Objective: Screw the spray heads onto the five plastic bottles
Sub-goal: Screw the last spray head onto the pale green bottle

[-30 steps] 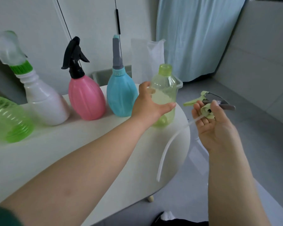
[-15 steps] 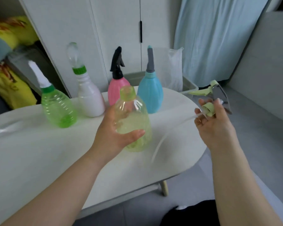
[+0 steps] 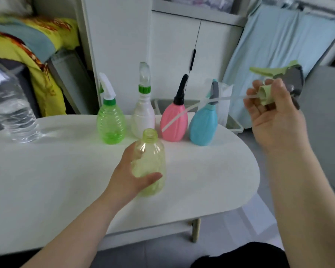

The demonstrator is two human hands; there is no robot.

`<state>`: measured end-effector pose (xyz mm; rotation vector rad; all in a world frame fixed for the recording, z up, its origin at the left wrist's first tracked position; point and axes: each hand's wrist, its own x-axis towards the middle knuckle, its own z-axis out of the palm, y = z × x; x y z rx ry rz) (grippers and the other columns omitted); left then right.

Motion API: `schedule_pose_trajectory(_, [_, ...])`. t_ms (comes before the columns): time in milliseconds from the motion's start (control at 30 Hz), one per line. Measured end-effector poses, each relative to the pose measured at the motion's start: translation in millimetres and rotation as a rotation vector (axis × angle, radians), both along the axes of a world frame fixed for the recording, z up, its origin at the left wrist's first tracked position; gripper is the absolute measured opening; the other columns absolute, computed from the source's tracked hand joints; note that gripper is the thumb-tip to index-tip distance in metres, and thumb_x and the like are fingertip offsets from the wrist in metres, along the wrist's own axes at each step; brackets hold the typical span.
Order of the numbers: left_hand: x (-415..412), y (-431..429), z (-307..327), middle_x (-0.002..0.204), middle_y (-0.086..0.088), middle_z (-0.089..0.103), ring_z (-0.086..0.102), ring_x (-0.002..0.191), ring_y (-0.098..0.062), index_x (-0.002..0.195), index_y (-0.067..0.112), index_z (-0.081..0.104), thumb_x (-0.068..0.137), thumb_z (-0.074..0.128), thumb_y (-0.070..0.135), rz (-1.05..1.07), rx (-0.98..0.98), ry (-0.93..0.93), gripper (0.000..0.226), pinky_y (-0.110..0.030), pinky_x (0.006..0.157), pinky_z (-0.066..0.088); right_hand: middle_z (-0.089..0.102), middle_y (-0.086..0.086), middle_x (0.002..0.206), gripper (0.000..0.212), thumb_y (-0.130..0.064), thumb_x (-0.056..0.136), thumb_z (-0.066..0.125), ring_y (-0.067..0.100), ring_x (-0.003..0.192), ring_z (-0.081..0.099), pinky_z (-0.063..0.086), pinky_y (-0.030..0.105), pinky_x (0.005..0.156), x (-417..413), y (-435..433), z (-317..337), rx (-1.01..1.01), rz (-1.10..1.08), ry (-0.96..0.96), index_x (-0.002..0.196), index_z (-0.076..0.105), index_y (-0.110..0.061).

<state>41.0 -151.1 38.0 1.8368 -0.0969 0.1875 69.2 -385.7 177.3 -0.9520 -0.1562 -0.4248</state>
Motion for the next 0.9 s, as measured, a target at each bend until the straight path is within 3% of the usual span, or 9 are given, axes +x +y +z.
schedule_pose_trajectory(100, [-2.2, 6.9, -6.3, 0.119, 0.011, 0.042, 0.042, 0.111, -0.007, 0.122, 0.046, 0.02, 0.054, 0.083, 0.025, -0.029, -0.008, 0.009, 0.095, -0.022, 0.09, 0.03, 0.072, -0.005, 0.068, 0.014, -0.021, 0.087, 0.052, 0.009, 0.068, 0.067, 0.054, 0.021, 0.064, -2.4, 14.6, 12.1, -0.02, 0.021, -0.007, 0.079, 0.06, -0.014])
schedule_pose_trajectory(233, [-8.9, 12.2, -19.8, 0.126, 0.009, 0.039, 0.038, 0.117, -0.007, 0.136, 0.03, 0.018, 0.055, 0.083, 0.015, -0.072, 0.028, 0.05, 0.104, -0.025, 0.094, 0.029, 0.073, -0.006, 0.067, 0.014, -0.021, 0.088, 0.051, 0.007, 0.067, 0.068, 0.054, 0.02, 0.064, -6.0, 28.0, 18.9, -0.102, 0.03, 0.001, 0.079, 0.06, -0.015])
schedule_pose_trajectory(367, [-7.8, 13.6, -25.4, 0.123, 0.012, 0.04, 0.038, 0.114, -0.006, 0.134, 0.028, 0.024, 0.057, 0.082, 0.016, -0.065, 0.033, 0.055, 0.097, -0.022, 0.093, 0.03, 0.073, -0.007, 0.066, 0.013, -0.019, 0.088, 0.05, 0.006, 0.066, 0.067, 0.054, 0.02, 0.064, -8.0, 35.7, 23.2, -0.206, -0.007, 0.008, 0.079, 0.06, -0.016])
schedule_pose_trajectory(500, [-5.7, 15.0, -26.2, 0.109, 0.025, 0.042, 0.042, 0.104, -0.005, 0.122, 0.031, 0.034, 0.052, 0.082, 0.028, -0.05, 0.02, 0.048, 0.085, -0.005, 0.072, 0.032, 0.073, -0.008, 0.066, 0.01, -0.017, 0.088, 0.049, 0.007, 0.065, 0.067, 0.053, 0.019, 0.063, -7.1, 41.6, 29.0, -0.315, -0.004, -0.034, 0.084, 0.058, -0.015])
schedule_pose_trajectory(600, [-4.7, 15.8, -28.0, 0.103, 0.033, 0.04, 0.043, 0.102, -0.006, 0.115, 0.037, 0.034, 0.055, 0.083, 0.022, -0.042, 0.008, 0.044, 0.079, 0.002, 0.068, 0.031, 0.073, -0.007, 0.064, 0.01, -0.01, 0.087, 0.048, 0.007, 0.061, 0.067, 0.055, 0.02, 0.061, -4.3, 56.0, 23.9, -0.409, 0.084, -0.037, 0.083, 0.057, -0.013])
schedule_pose_trajectory(733, [-5.9, 16.4, -28.1, 0.101, 0.036, 0.039, 0.043, 0.101, -0.004, 0.118, 0.036, 0.035, 0.057, 0.082, 0.02, -0.026, 0.027, 0.039, 0.079, 0.003, 0.067, 0.032, 0.071, -0.003, 0.07, 0.009, -0.008, 0.073, 0.061, 0.009, 0.062, 0.067, 0.056, 0.022, 0.064, 1.3, 88.3, -2.0, -0.624, 0.241, 0.045, 0.08, 0.061, -0.014])
schedule_pose_trajectory(900, [-6.5, 16.9, -27.2, 0.1, 0.038, 0.037, 0.043, 0.101, -0.003, 0.123, 0.032, 0.035, 0.056, 0.082, 0.023, -0.025, 0.053, 0.034, 0.082, -0.011, 0.073, 0.033, 0.063, -0.003, 0.085, 0.013, -0.001, 0.076, 0.063, 0.007, 0.078, 0.066, 0.055, 0.024, 0.079, 6.4, 115.6, -32.6, -0.832, 0.372, 0.119, 0.071, 0.058, -0.012])
